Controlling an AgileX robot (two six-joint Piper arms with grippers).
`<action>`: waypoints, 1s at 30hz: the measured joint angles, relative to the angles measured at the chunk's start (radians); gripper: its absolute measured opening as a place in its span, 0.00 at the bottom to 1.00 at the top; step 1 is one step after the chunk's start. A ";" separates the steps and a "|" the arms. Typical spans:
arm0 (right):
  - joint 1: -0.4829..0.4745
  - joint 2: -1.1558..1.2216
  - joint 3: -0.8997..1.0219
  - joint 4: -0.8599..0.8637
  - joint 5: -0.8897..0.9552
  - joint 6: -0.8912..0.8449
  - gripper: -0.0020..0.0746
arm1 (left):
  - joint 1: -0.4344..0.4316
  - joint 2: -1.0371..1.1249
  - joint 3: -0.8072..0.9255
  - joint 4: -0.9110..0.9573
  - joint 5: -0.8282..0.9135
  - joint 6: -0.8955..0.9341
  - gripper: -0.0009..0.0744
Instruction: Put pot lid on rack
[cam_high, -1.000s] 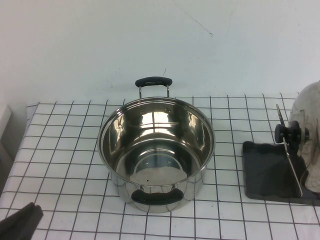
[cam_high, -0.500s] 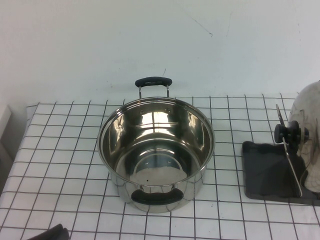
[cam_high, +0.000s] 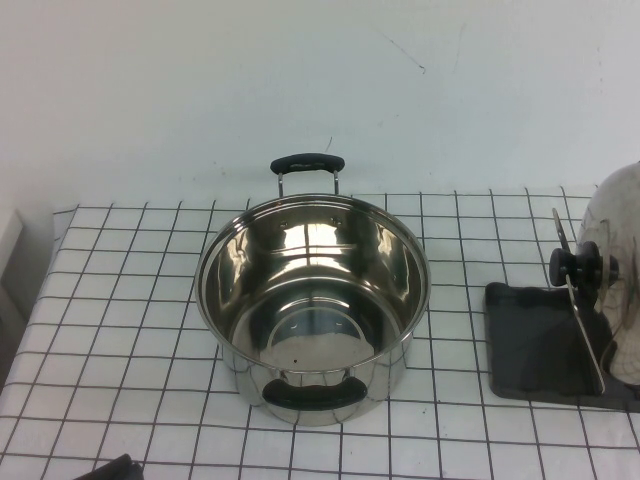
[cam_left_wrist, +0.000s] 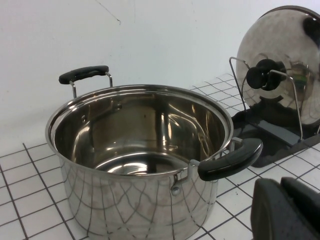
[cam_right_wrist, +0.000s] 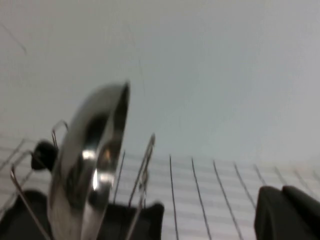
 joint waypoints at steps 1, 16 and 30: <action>0.000 -0.014 0.022 -0.153 0.044 0.184 0.02 | 0.000 0.000 0.000 0.000 0.000 0.000 0.01; 0.136 -0.046 0.162 -0.350 0.192 0.549 0.02 | 0.000 0.000 0.000 0.003 -0.029 0.000 0.01; 0.138 -0.046 0.162 -0.385 0.194 0.562 0.02 | 0.000 0.000 0.000 0.004 -0.033 0.000 0.01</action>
